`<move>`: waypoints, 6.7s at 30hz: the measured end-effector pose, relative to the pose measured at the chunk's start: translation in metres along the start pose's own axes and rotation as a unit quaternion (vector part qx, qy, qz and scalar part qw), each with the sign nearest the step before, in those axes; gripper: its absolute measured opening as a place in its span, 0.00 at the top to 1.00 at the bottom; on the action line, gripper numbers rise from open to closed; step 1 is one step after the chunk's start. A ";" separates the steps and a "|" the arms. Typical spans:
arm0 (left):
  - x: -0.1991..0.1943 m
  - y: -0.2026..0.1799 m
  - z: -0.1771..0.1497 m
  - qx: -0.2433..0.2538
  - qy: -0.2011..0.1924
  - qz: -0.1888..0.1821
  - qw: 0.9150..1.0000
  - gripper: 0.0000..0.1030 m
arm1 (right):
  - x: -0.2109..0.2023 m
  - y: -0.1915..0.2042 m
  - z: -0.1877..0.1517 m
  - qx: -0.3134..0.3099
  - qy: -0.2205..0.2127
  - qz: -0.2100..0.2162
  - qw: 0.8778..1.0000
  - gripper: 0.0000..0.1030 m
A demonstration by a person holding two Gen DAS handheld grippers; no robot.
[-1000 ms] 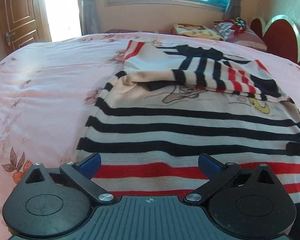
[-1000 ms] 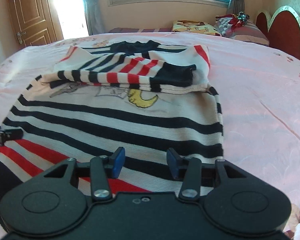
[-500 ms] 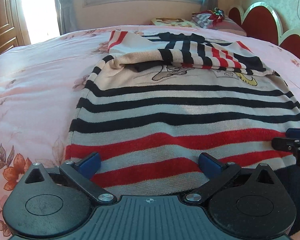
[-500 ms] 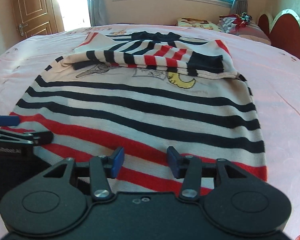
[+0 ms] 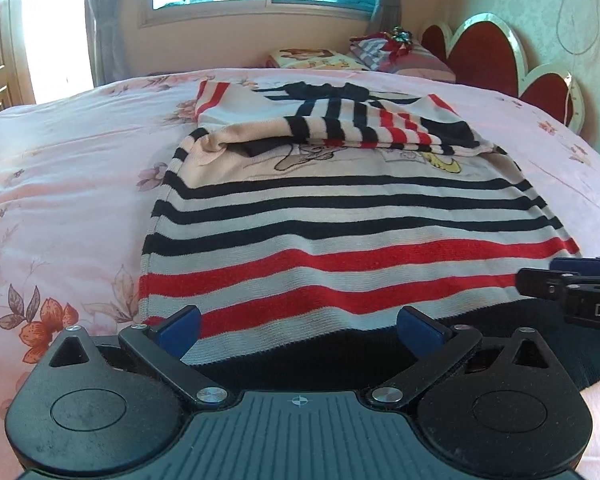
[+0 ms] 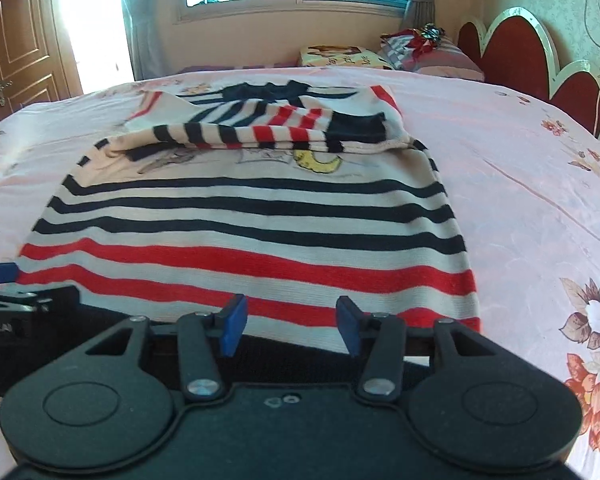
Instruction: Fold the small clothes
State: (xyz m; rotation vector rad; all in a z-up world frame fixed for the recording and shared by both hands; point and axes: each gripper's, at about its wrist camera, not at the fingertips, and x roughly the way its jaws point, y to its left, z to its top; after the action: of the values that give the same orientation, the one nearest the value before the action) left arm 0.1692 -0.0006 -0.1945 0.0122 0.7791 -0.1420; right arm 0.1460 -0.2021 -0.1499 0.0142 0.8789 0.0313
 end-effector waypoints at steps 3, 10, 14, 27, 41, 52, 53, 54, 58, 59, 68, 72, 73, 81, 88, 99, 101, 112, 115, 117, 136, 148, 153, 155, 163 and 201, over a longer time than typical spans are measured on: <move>0.001 -0.004 -0.003 0.009 0.002 -0.001 1.000 0.00 | -0.003 0.023 -0.001 -0.017 -0.003 0.013 1.000 0.54; 0.006 -0.002 -0.029 0.042 0.013 0.008 0.999 0.00 | 0.010 0.030 -0.024 -0.029 0.030 0.005 0.999 0.65; 0.001 0.005 -0.031 0.038 0.016 0.005 0.999 0.00 | 0.002 0.015 -0.034 -0.028 0.022 -0.022 0.999 0.62; -0.018 0.005 -0.030 0.016 0.019 -0.001 1.000 0.00 | -0.016 0.007 -0.025 -0.001 0.015 -0.022 1.000 0.58; -0.015 -0.003 -0.038 0.023 0.034 0.006 0.999 0.00 | -0.008 0.017 -0.033 -0.012 0.037 -0.006 0.999 0.51; -0.014 -0.003 -0.042 0.026 0.029 0.008 0.999 0.00 | -0.001 0.012 -0.040 0.008 0.056 -0.026 0.998 0.17; -0.014 -0.003 -0.042 0.025 0.028 0.007 0.999 0.00 | 0.001 0.014 -0.039 0.013 0.061 -0.030 0.998 0.11; -0.013 -0.003 -0.042 0.026 0.028 0.005 0.999 0.00 | 0.002 0.015 -0.039 0.017 0.066 -0.032 0.997 0.08; -0.015 0.000 -0.044 0.022 0.023 -0.005 0.999 0.00 | 0.005 0.018 -0.040 0.023 0.068 -0.037 0.997 0.01; -0.016 0.000 -0.045 0.022 0.018 -0.005 1.000 0.00 | 0.005 0.018 -0.040 0.026 0.068 -0.037 0.997 0.01; -0.014 -0.002 -0.040 0.034 0.045 -0.007 0.998 0.00 | -0.004 0.016 -0.053 0.022 0.019 -0.028 0.999 0.01; -0.016 -0.003 -0.038 0.040 0.049 -0.004 0.998 0.00 | -0.007 0.016 -0.051 0.014 0.023 -0.029 0.999 0.01; -0.017 -0.004 -0.038 0.042 0.050 -0.002 0.998 0.00 | -0.007 0.016 -0.051 0.012 0.022 -0.030 0.999 0.01; -0.050 0.025 -0.034 0.022 0.014 0.018 0.999 0.00 | -0.037 -0.003 -0.043 0.013 -0.002 -0.040 0.999 0.03; -0.043 0.073 -0.048 -0.029 0.049 0.012 0.998 0.07 | -0.050 -0.057 -0.049 0.065 0.014 -0.072 0.995 0.03; -0.026 0.051 -0.041 -0.075 0.071 -0.076 0.992 0.21 | -0.027 -0.083 -0.056 0.105 0.047 -0.028 0.993 0.24; -0.025 0.051 -0.039 -0.090 0.071 -0.085 0.990 0.39 | -0.027 -0.080 -0.054 0.099 0.052 -0.014 0.994 0.35; -0.014 0.066 -0.027 -0.164 0.089 -0.135 0.973 0.90 | -0.028 -0.098 -0.044 0.126 0.085 0.041 0.987 0.90; -0.022 0.065 -0.009 -0.157 0.061 -0.146 0.975 0.90 | -0.034 -0.102 -0.035 0.145 0.076 0.067 0.984 0.91; -0.026 0.067 0.009 -0.159 0.042 -0.154 0.974 0.90 | -0.039 -0.105 -0.023 0.160 0.056 0.085 0.982 0.91; 0.126 0.083 0.235 -0.198 -0.058 -0.112 0.972 0.90 | 0.107 -0.154 0.208 0.206 -0.074 0.142 0.965 0.94; 0.261 0.089 0.271 -0.206 0.015 -0.042 0.978 0.89 | 0.254 -0.182 0.256 0.220 -0.015 0.088 0.971 0.95; 0.261 0.095 0.280 -0.221 0.036 -0.052 0.973 0.77 | 0.273 -0.188 0.258 0.232 -0.010 0.083 0.969 0.70; 0.246 0.097 0.281 -0.216 0.011 -0.045 0.975 0.44 | 0.263 -0.192 0.260 0.241 -0.044 0.064 0.967 0.23; 0.222 0.079 0.283 -0.134 -0.035 -0.024 0.990 0.05 | 0.235 -0.143 0.264 0.069 -0.085 0.028 0.994 0.53; 0.170 0.047 0.176 -0.054 -0.018 0.032 0.998 0.16 | 0.208 -0.083 0.177 -0.058 -0.031 0.008 0.998 0.74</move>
State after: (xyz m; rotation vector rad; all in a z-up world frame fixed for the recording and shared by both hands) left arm 0.4174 0.0141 -0.1902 -0.0682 0.7486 -0.0386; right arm 0.4167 -0.2775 -0.1986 -0.0861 0.8136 0.0957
